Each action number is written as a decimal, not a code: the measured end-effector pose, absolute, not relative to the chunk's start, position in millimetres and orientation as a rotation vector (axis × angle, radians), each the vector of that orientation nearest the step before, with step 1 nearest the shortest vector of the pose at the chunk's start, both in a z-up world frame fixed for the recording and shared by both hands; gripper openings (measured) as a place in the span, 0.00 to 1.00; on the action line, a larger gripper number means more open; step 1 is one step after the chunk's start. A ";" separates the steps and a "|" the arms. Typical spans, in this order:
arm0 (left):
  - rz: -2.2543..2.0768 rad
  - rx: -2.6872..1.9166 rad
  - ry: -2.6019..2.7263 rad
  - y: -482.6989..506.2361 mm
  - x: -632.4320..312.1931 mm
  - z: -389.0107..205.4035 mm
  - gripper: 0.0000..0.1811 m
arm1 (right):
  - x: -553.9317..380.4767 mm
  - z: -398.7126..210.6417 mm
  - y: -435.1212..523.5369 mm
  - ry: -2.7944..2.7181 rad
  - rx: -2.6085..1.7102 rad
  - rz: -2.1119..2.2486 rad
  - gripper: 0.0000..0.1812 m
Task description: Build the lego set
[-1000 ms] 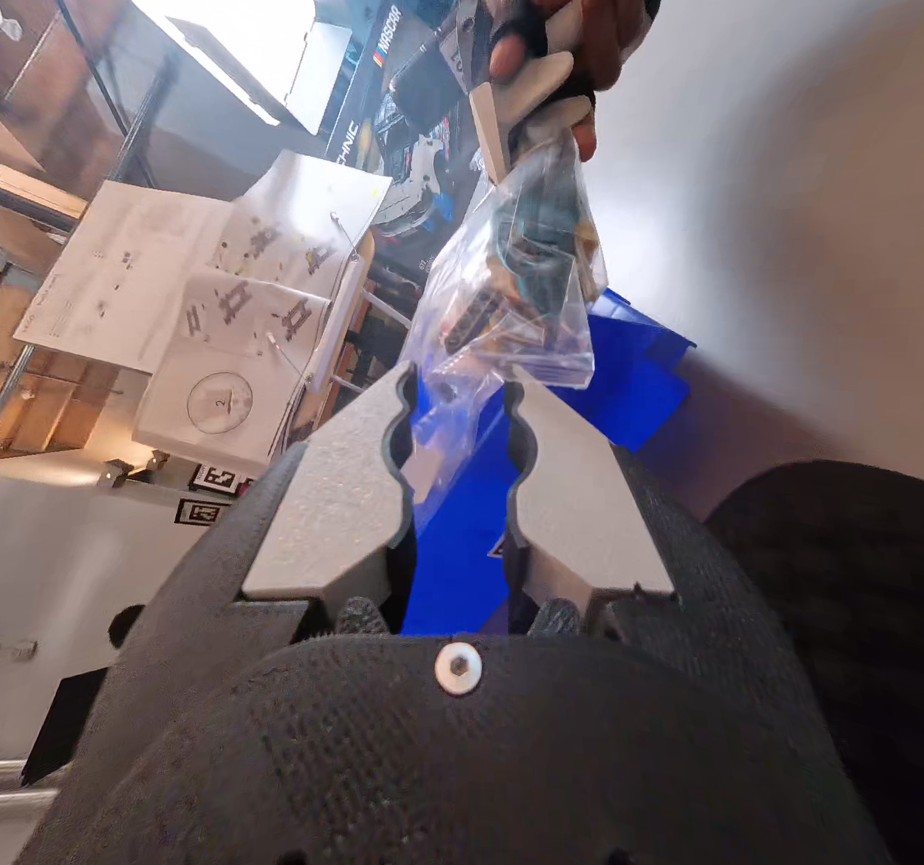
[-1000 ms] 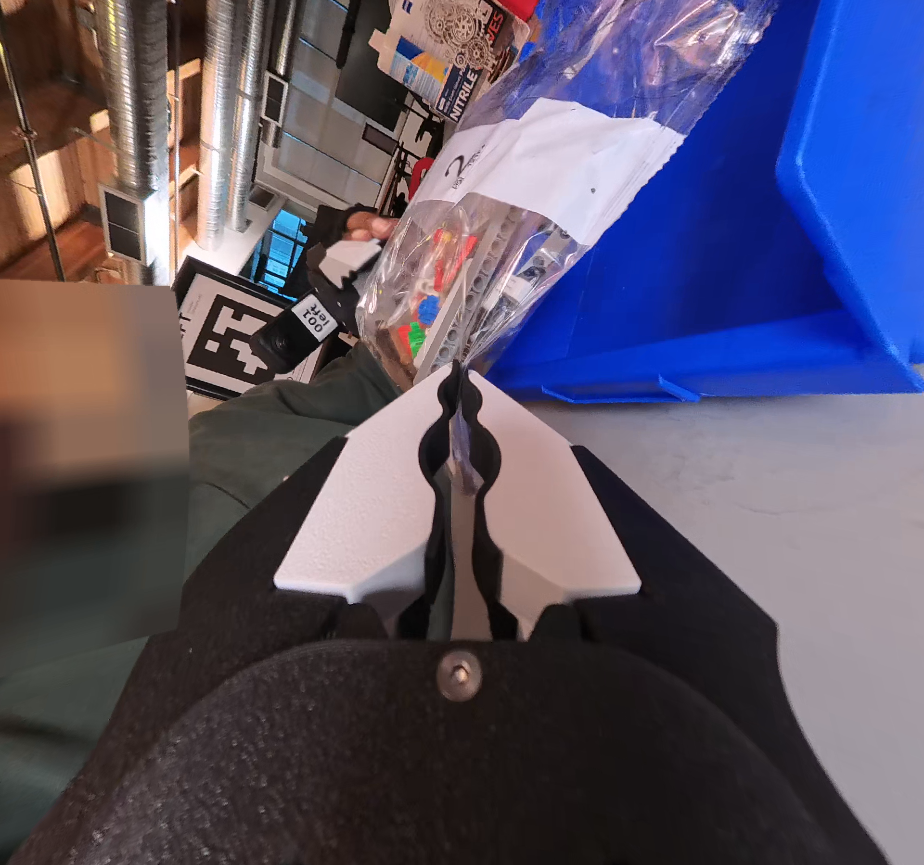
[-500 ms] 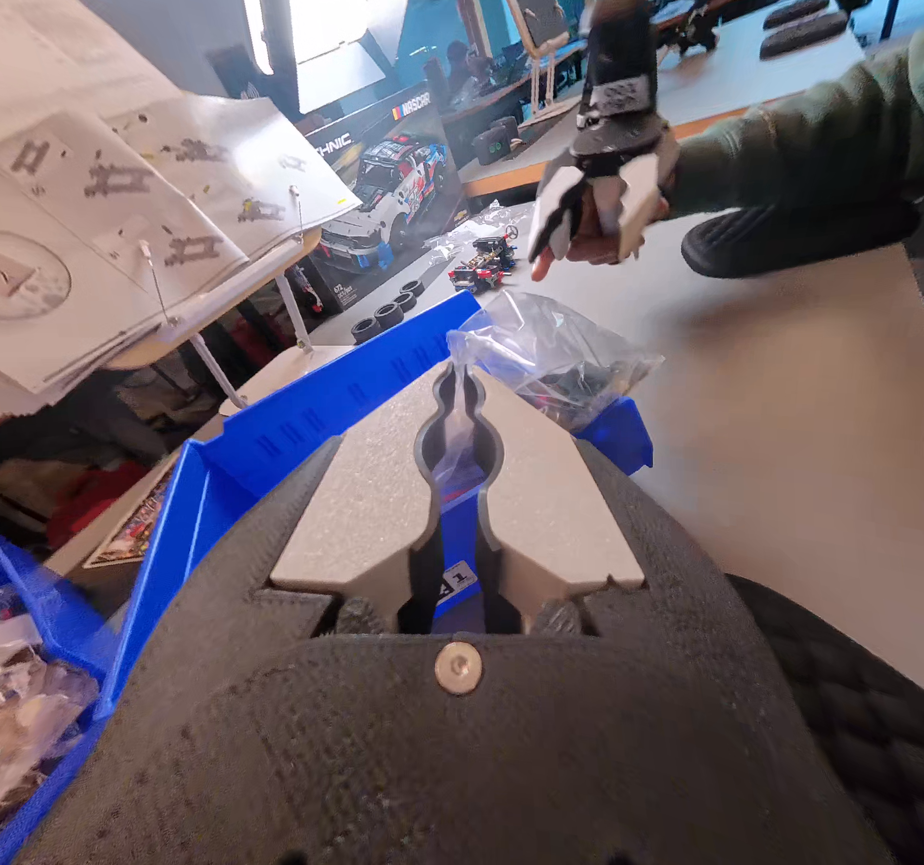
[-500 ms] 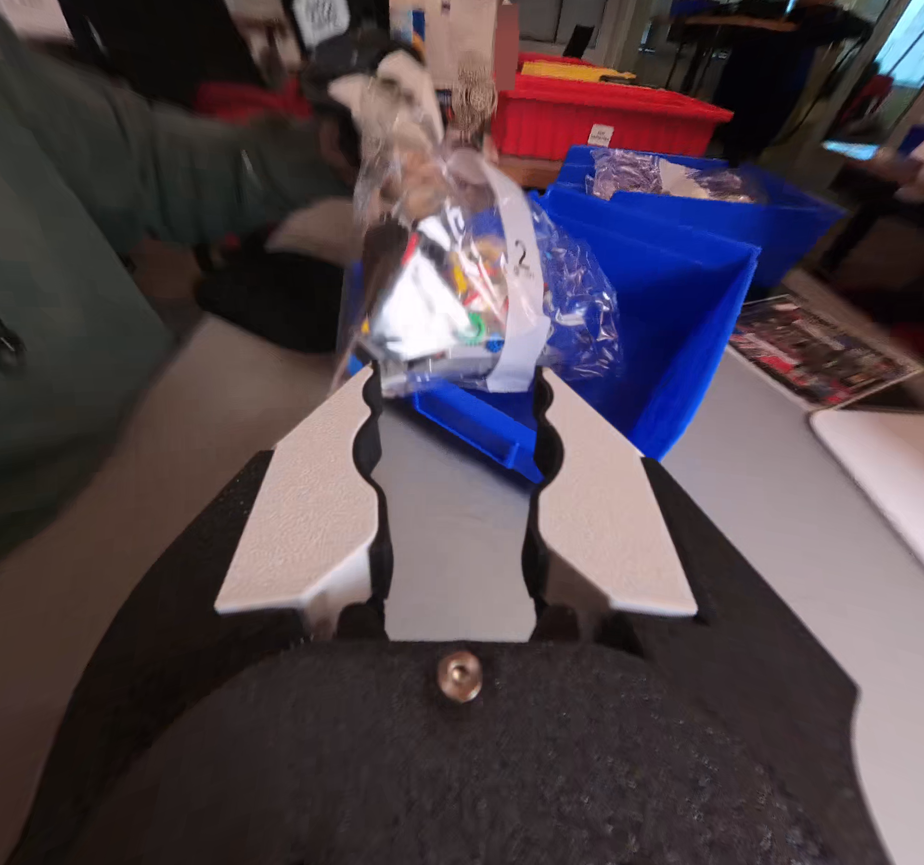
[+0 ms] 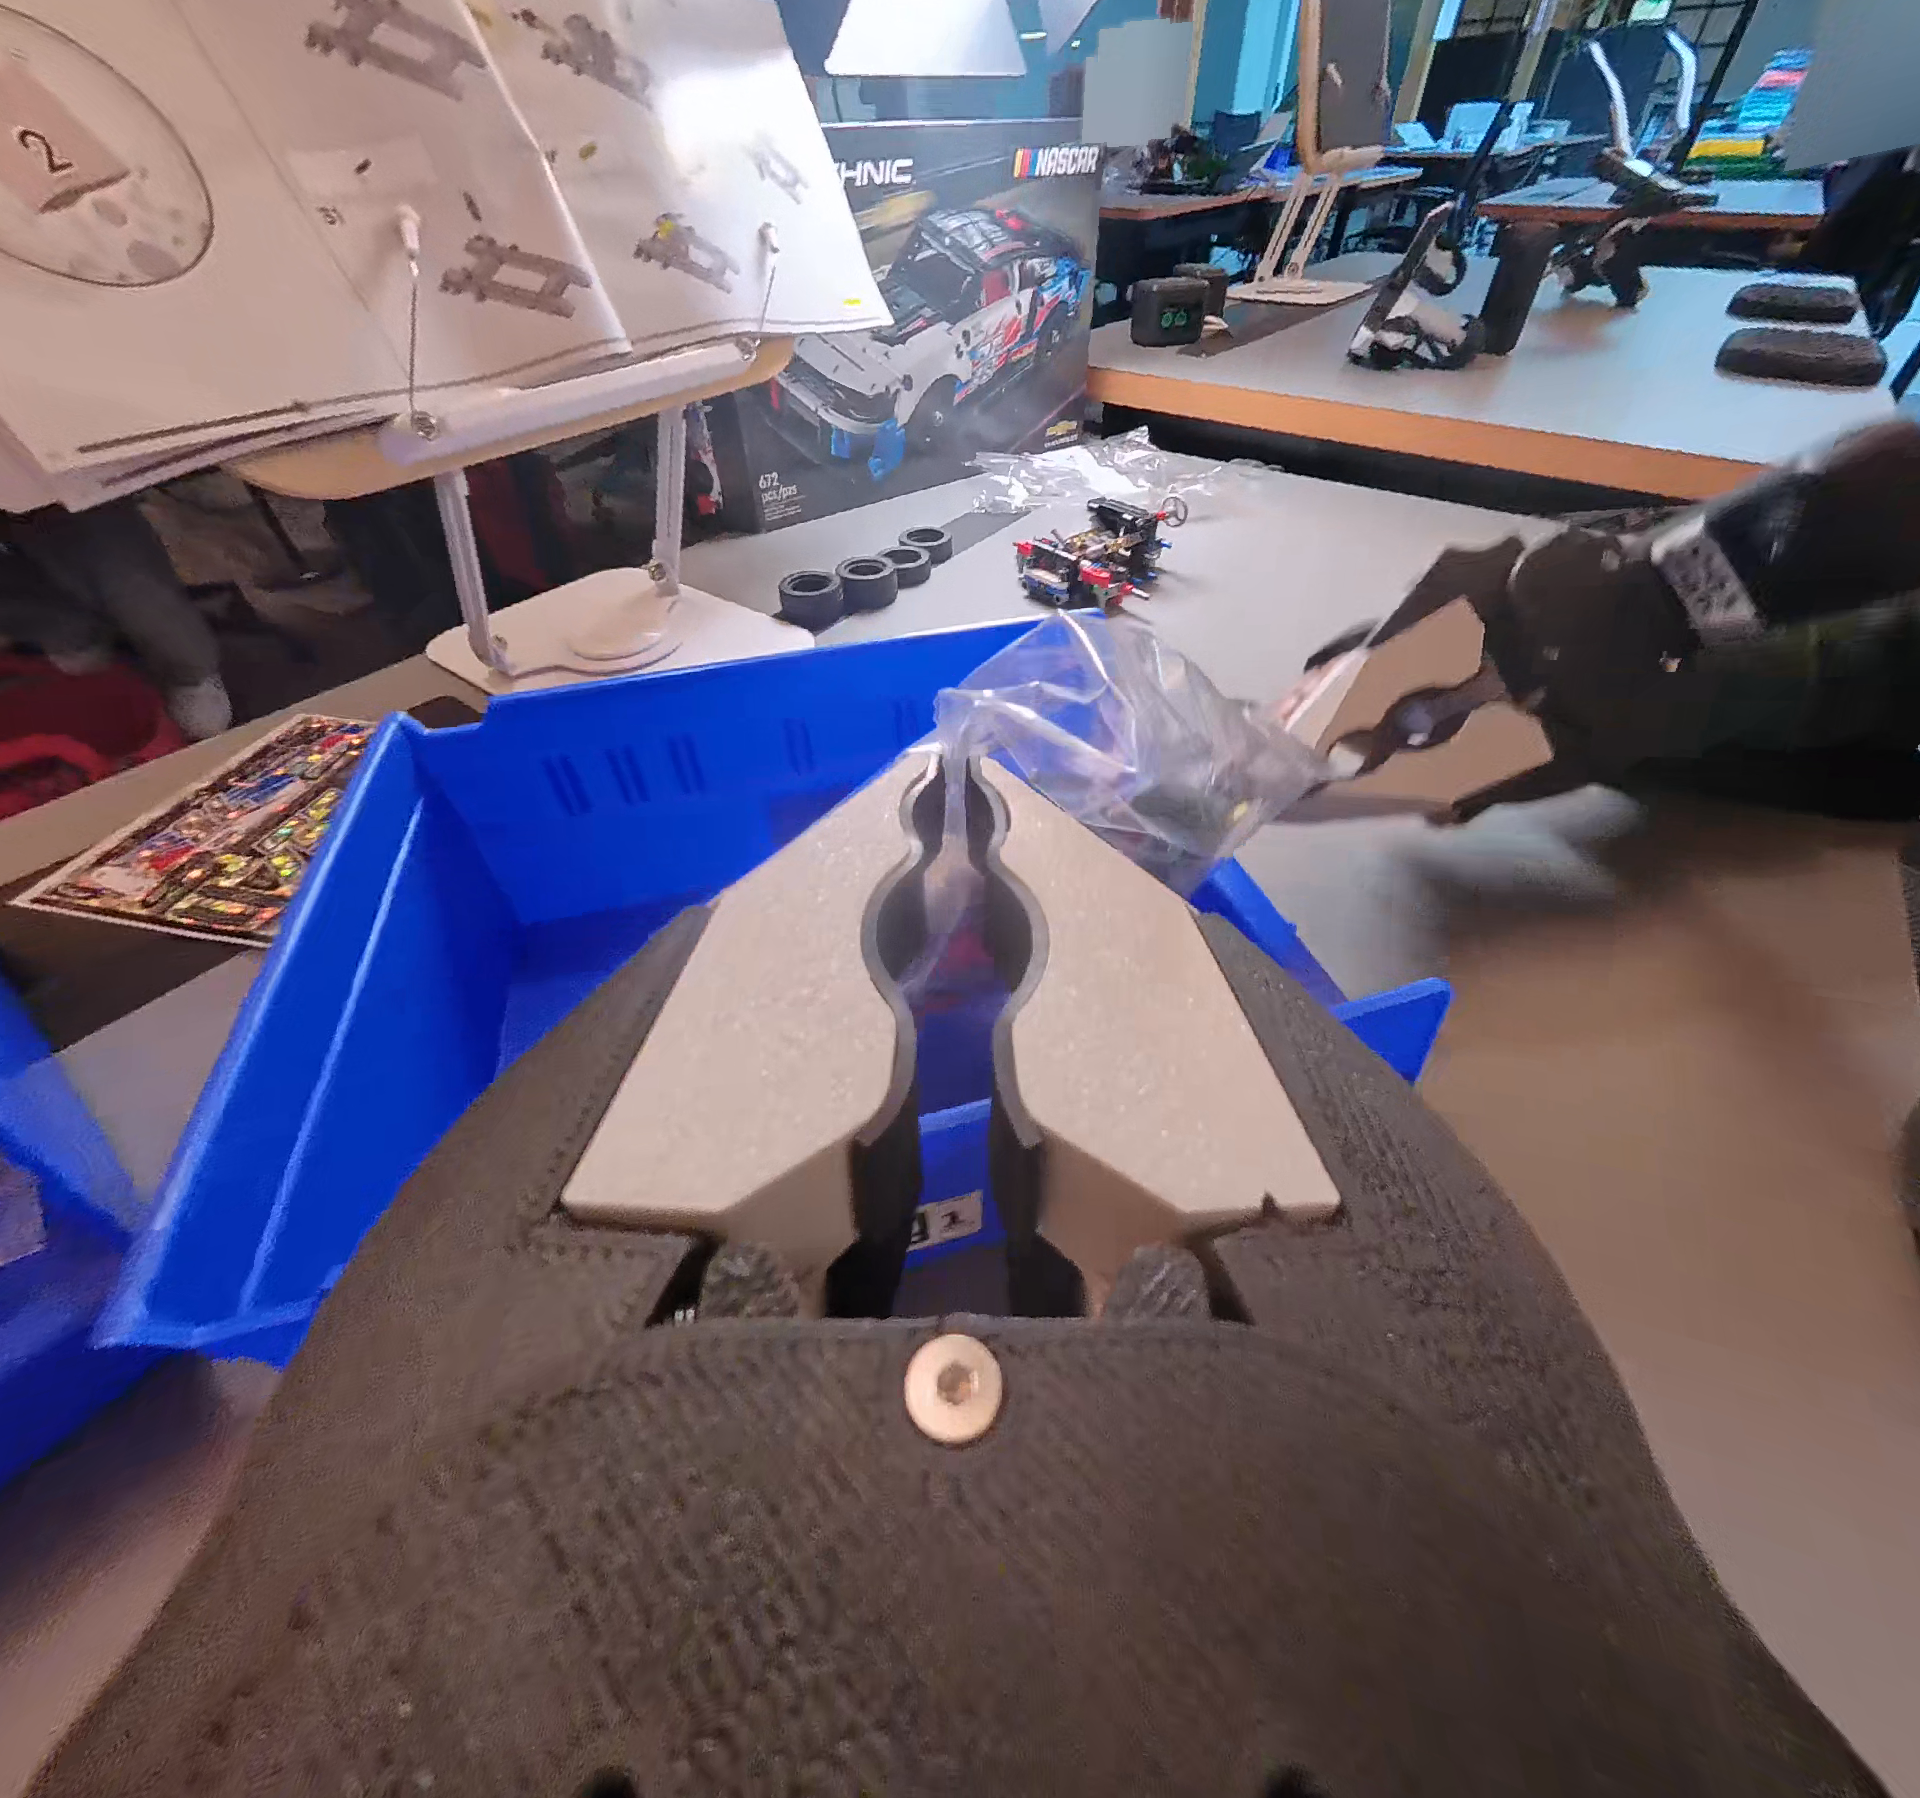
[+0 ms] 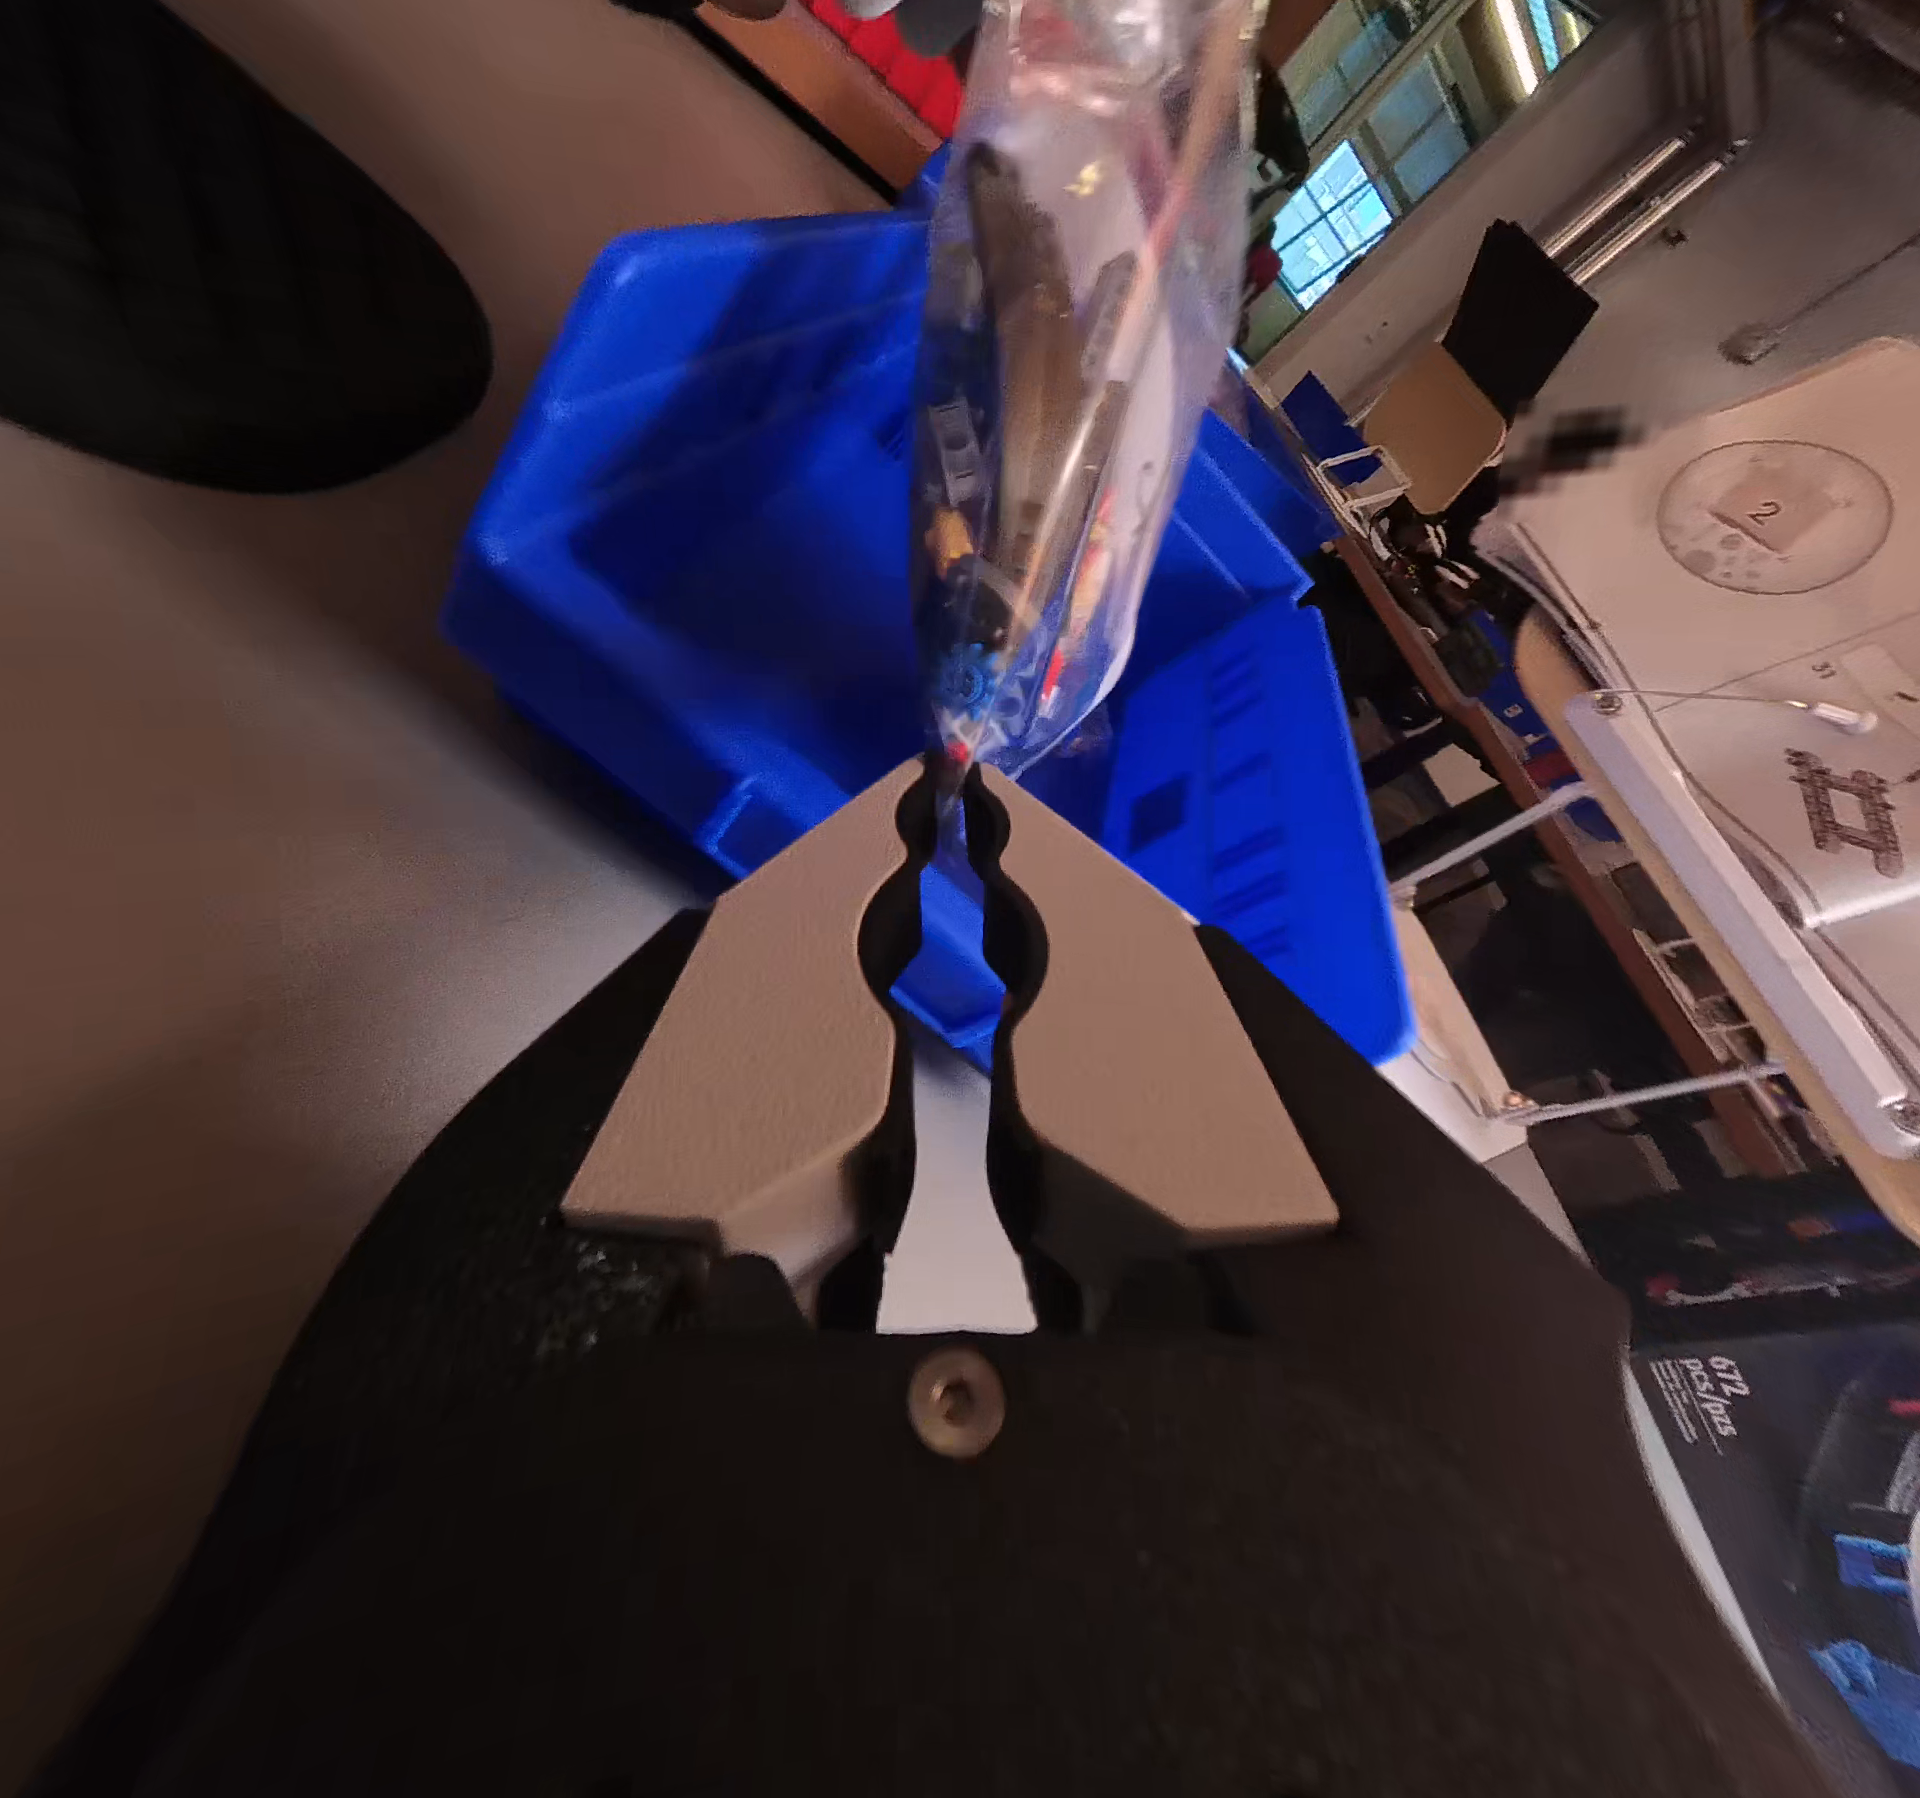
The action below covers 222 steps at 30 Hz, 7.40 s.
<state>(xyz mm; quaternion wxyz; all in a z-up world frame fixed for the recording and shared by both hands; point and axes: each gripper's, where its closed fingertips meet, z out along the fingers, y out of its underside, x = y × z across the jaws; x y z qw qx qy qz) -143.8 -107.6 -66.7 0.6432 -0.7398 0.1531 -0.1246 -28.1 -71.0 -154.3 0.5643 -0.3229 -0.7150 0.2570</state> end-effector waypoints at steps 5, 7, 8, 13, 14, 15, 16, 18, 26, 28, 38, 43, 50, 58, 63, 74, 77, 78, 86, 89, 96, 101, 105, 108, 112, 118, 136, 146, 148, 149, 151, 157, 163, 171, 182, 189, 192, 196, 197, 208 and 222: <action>-0.183 -1.692 0.406 -109.8 -165.3 -52.8 0.04 | -35.9 -84.6 -39.0 -1.665 -0.873 0.729 0.01; -0.134 -1.696 0.436 -107.7 -174.6 -44.8 0.05 | -44.4 -56.0 -29.7 -1.685 -0.911 0.766 0.02; -0.140 -1.693 0.436 -106.6 -178.4 -39.7 0.05 | -49.4 -42.4 -25.1 -1.687 -0.926 0.777 0.02; -0.213 -1.707 0.375 -95.8 -204.7 -28.1 0.06 | -75.5 2.6 -18.0 -1.733 -0.986 0.840 0.01; -0.233 -1.706 0.363 -94.0 -209.5 -27.6 0.06 | -80.6 6.4 -16.9 -1.748 -1.002 0.830 0.01; -0.249 -1.704 0.355 -92.9 -214.2 -27.2 0.06 | -85.6 10.7 -16.7 -1.755 -1.000 0.824 0.01; -0.262 -1.701 0.349 -92.3 -218.8 -26.7 0.07 | -89.6 13.4 -17.8 -1.772 -0.997 0.824 0.01; -0.278 -1.685 0.334 -92.0 -227.2 -23.4 0.08 | -96.8 19.2 -19.0 -1.791 -0.999 0.821 0.01; -0.279 -1.629 0.352 -99.5 -243.1 -2.3 0.12 | -116.8 56.4 -28.5 -1.826 -0.965 0.849 0.01; -0.263 -1.601 0.362 -103.5 -243.4 5.9 0.13 | -117.3 67.0 -33.6 -1.830 -0.946 0.882 0.01; -0.156 -1.455 0.356 -108.2 -246.9 35.9 0.10 | -116.9 98.1 -44.2 -1.794 -0.839 0.873 0.01; -0.156 -1.448 0.346 -106.9 -248.4 39.9 0.09 | -112.7 104.7 -45.7 -1.788 -0.833 0.869 0.02; -0.181 -1.453 0.348 -106.8 -244.6 42.4 0.09 | -106.5 101.0 -45.7 -1.773 -0.862 0.914 0.02; -0.220 -1.542 0.358 -103.8 -228.5 42.5 0.07 | -89.9 96.2 -42.1 -1.742 -0.904 0.941 0.02; -0.320 -1.544 0.455 -108.6 -209.7 43.2 0.00 | -74.4 92.4 -27.4 -1.742 -0.969 0.997 0.01; -0.417 -1.479 0.520 -98.1 -185.0 46.1 0.08 | -46.8 93.5 -7.5 -1.676 -1.029 1.154 0.02; -0.413 -1.508 0.519 -84.8 -175.2 16.1 0.19 | -45.0 89.5 0.7 -1.633 -1.067 1.235 0.02; -0.442 -1.518 0.523 -79.4 -169.1 5.0 0.22 | -45.3 90.0 5.2 -1.611 -1.078 1.257 0.02; -0.617 -1.557 0.632 -47.5 -144.2 -14.6 0.01 | -39.7 103.4 39.1 -1.490 -1.111 1.313 0.02; -0.653 -1.552 0.644 -48.7 -149.7 -11.4 0.00 | -34.6 99.7 51.9 -1.484 -1.128 1.308 0.01; -0.787 -1.489 0.516 -58.0 -157.2 -16.7 0.00 | -51.5 66.1 65.1 -1.389 -1.091 1.271 0.23; -0.870 -1.424 0.421 -56.6 -168.5 -8.6 0.00 | -80.1 -1.6 39.8 -1.507 -1.137 1.365 0.27; -0.845 -1.503 0.365 -47.1 -181.1 -22.4 0.00 | -84.5 -22.6 34.7 -1.596 -1.138 1.375 0.00; -0.883 -1.546 0.351 -40.7 -181.7 -27.1 0.00 | -78.1 -19.7 36.7 -1.590 -1.182 1.462 0.00; -0.904 -1.600 0.396 -37.0 -176.7 -26.8 0.00 | -77.9 -24.8 45.1 -1.528 -1.248 1.499 0.00; -0.937 -1.615 0.418 -42.0 -189.5 -31.7 0.00 | -79.2 -29.0 40.3 -1.536 -1.203 1.530 0.01; -0.827 -1.486 0.362 -38.3 -206.1 -10.3 0.00 | -78.2 -37.0 44.4 -1.523 -1.195 1.622 0.00; -0.822 -1.326 0.351 -55.4 -215.1 33.7 0.26 | -69.4 -30.5 34.5 -1.534 -1.189 1.782 0.00; -0.844 -1.344 0.351 -50.8 -211.8 34.1 0.32 | -71.6 -34.0 29.0 -1.558 -1.197 1.789 0.00; -0.862 -1.333 0.362 -50.1 -208.5 37.1 0.32 | -73.2 -37.9 26.4 -1.578 -1.205 1.776 0.00; -0.904 -1.284 0.374 -51.7 -205.5 48.4 0.19 | -76.3 -45.5 22.9 -1.615 -1.216 1.741 0.00; -0.785 -1.444 0.350 -47.6 -226.6 39.8 0.00 | -70.4 -34.9 37.3 -1.560 -1.209 1.765 0.00; -0.783 -1.475 0.329 -49.2 -220.4 41.7 0.00 | -66.7 -32.9 40.0 -1.567 -1.198 1.727 0.00; -0.791 -1.434 0.384 -54.6 -207.4 37.1 0.34 | -58.1 -10.8 46.3 -1.463 -1.156 1.771 0.00; -0.809 -1.670 0.460 -48.9 -197.2 -6.9 0.00 | -52.1 -6.5 50.1 -1.488 -1.150 1.703 0.00; -0.811 -1.637 0.501 -51.4 -189.2 -2.4 0.00 | -49.6 -5.3 49.9 -1.467 -1.117 1.736 0.02; -0.806 -1.635 0.532 -53.8 -185.6 -3.3 0.00 | -55.0 -6.3 47.0 -1.482 -1.088 1.621 0.10; -0.777 -1.630 0.517 -54.0 -190.2 0.1 0.00 | -49.8 3.6 37.3 -1.537 -0.987 1.472 0.00; -0.765 -1.633 0.516 -53.7 -189.3 0.7 0.00 | -46.5 8.8 35.6 -1.541 -0.974 1.443 0.00; -0.492 -1.543 0.444 -64.3 -190.4 40.4 0.15 | 77.0 53.8 100.5 -1.345 -1.213 0.964 0.00; -0.282 -1.642 0.411 -51.7 -147.2 -10.6 0.17 | 299.5 14.0 202.6 -1.110 -1.378 -0.347 0.00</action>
